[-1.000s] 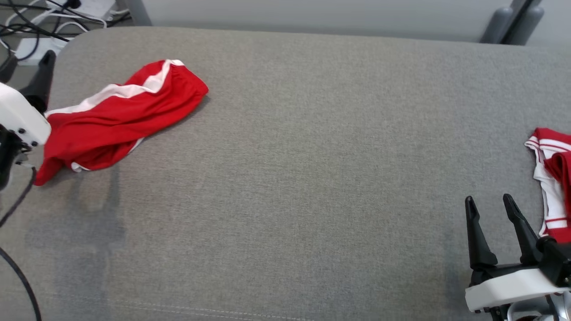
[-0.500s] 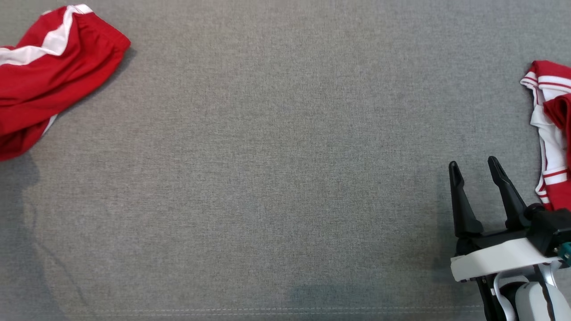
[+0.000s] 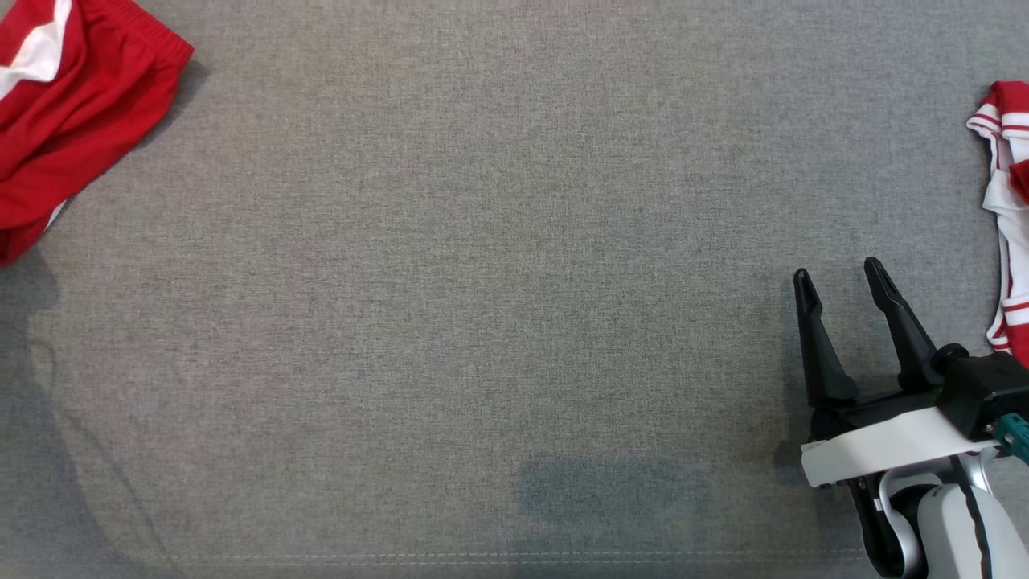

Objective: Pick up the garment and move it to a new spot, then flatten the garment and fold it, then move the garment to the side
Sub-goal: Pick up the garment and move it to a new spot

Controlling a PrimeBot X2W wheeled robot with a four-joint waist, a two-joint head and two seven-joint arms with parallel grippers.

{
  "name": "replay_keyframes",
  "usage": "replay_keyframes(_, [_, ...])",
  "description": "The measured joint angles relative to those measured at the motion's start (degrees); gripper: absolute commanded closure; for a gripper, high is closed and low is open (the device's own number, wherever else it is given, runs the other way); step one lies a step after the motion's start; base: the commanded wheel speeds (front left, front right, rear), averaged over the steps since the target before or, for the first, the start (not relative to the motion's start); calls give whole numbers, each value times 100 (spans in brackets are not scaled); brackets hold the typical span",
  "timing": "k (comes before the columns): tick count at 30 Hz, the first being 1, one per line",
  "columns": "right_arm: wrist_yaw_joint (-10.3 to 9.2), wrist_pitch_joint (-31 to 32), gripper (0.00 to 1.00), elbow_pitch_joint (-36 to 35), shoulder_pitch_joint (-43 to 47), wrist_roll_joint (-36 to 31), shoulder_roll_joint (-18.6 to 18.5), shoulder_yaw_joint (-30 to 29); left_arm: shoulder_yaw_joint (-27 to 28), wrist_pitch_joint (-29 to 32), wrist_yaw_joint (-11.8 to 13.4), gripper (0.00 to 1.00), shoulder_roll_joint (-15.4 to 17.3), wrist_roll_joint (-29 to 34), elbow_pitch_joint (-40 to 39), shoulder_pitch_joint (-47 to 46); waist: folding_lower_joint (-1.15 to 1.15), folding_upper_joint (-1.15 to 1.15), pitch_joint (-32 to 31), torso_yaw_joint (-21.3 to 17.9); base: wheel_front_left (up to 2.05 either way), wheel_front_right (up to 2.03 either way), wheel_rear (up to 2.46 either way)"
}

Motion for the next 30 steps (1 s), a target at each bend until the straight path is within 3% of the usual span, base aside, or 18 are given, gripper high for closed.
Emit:
replay_keyframes(11, [0,-76,0,114,29,60,1,-176,104,-1882,-69,100,-43,267,-832,-65,0,0,-507,144,0,0,0])
replay_keyframes(18, [0,-103,0,216,230,175,9,-179,165,-2710,485,100,-352,350,-2147,1112,0,0,-926,180,0,0,0])
replay_keyframes(22, [0,-107,0,213,266,207,12,-185,41,-2966,988,100,-600,457,-3169,2120,0,0,-1062,125,0,0,0])
replay_keyframes(27, [0,-124,0,226,314,276,12,-158,-281,-3047,1457,100,-813,670,-4225,3100,0,0,-1143,-41,0,0,0])
replay_keyframes(30, [0,-129,0,286,381,358,18,-111,-611,-2908,1583,100,-847,856,-4543,3440,0,0,-1190,-182,0,0,0])
